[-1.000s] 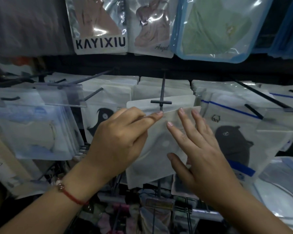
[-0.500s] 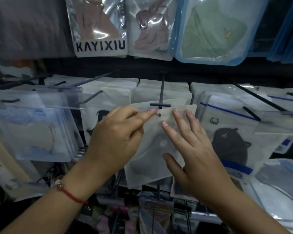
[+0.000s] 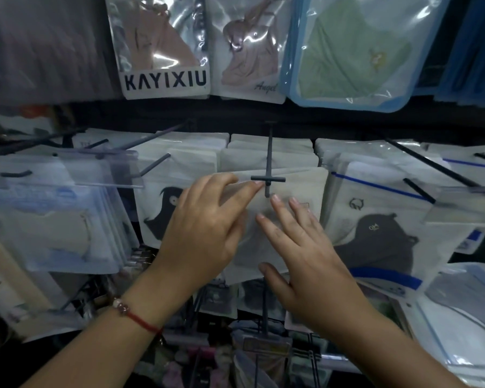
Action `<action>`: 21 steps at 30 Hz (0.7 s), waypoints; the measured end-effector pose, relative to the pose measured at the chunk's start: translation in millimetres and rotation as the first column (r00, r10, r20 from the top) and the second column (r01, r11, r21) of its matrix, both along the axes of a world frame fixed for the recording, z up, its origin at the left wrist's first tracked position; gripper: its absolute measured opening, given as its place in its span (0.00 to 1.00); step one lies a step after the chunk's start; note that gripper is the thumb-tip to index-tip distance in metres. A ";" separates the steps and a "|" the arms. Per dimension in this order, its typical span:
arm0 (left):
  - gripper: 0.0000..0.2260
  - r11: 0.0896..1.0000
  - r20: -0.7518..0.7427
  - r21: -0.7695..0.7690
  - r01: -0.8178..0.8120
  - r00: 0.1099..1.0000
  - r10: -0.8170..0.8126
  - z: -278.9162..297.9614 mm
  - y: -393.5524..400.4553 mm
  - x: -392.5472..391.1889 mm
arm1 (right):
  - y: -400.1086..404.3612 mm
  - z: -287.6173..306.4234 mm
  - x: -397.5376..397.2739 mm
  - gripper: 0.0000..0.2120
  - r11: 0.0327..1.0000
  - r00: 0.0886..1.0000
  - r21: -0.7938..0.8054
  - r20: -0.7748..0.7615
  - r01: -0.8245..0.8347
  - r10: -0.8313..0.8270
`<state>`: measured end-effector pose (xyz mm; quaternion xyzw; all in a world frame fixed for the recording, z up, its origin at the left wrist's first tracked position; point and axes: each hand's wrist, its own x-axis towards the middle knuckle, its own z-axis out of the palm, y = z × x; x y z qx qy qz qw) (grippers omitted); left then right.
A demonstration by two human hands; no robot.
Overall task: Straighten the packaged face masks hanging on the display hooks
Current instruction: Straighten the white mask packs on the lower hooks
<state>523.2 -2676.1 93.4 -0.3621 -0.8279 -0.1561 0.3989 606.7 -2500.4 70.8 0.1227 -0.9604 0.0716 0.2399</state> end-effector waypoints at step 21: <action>0.23 0.975 0.358 -0.043 -0.219 0.908 0.219 -70.7 -126.9 -46.0 | -91.1 -16.8 -42.2 0.33 0.987 0.955 -0.144 0.297 0.068 -0.022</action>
